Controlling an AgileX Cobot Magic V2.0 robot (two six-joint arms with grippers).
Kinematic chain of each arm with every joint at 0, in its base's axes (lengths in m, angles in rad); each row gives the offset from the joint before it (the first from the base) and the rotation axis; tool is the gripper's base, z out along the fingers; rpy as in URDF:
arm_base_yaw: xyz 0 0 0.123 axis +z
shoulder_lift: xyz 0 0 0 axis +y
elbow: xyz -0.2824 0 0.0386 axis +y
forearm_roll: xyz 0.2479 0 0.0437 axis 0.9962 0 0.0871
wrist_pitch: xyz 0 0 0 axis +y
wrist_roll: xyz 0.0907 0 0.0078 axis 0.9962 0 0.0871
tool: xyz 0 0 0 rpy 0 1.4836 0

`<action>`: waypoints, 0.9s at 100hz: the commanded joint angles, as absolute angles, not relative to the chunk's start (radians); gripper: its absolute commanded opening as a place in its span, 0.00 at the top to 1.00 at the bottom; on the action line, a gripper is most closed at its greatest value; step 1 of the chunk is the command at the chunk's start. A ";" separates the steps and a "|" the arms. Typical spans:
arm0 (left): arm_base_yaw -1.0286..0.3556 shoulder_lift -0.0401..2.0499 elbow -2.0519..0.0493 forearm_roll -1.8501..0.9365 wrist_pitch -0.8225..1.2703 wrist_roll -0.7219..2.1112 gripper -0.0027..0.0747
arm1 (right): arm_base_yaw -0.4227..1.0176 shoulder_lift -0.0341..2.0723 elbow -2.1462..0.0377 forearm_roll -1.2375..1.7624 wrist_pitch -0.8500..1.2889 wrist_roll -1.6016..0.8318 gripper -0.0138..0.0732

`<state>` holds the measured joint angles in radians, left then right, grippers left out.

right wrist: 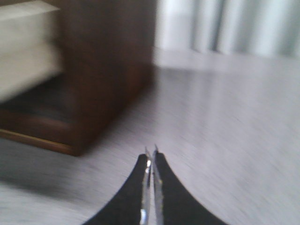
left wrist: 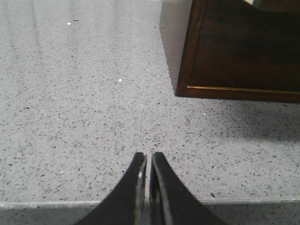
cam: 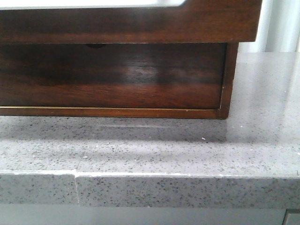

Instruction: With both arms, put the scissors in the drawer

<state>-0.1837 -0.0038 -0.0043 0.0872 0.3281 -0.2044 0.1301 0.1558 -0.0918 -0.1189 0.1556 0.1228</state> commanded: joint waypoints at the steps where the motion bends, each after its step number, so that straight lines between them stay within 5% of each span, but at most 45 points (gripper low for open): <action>1: -0.183 -0.038 0.016 0.090 0.285 -0.212 0.99 | 0.061 0.122 -0.092 -0.110 0.147 0.126 0.89; 28: -0.183 -0.038 0.016 0.090 0.285 -0.212 0.99 | 0.039 -0.037 0.047 -0.110 0.175 0.126 0.89; 42: -0.183 -0.038 0.016 0.090 0.285 -0.212 0.99 | 0.039 -0.035 0.044 -0.110 0.313 0.126 0.89; 90: -0.183 -0.038 0.016 0.090 0.285 -0.212 0.99 | 0.039 -0.035 0.044 -0.110 0.309 0.126 0.89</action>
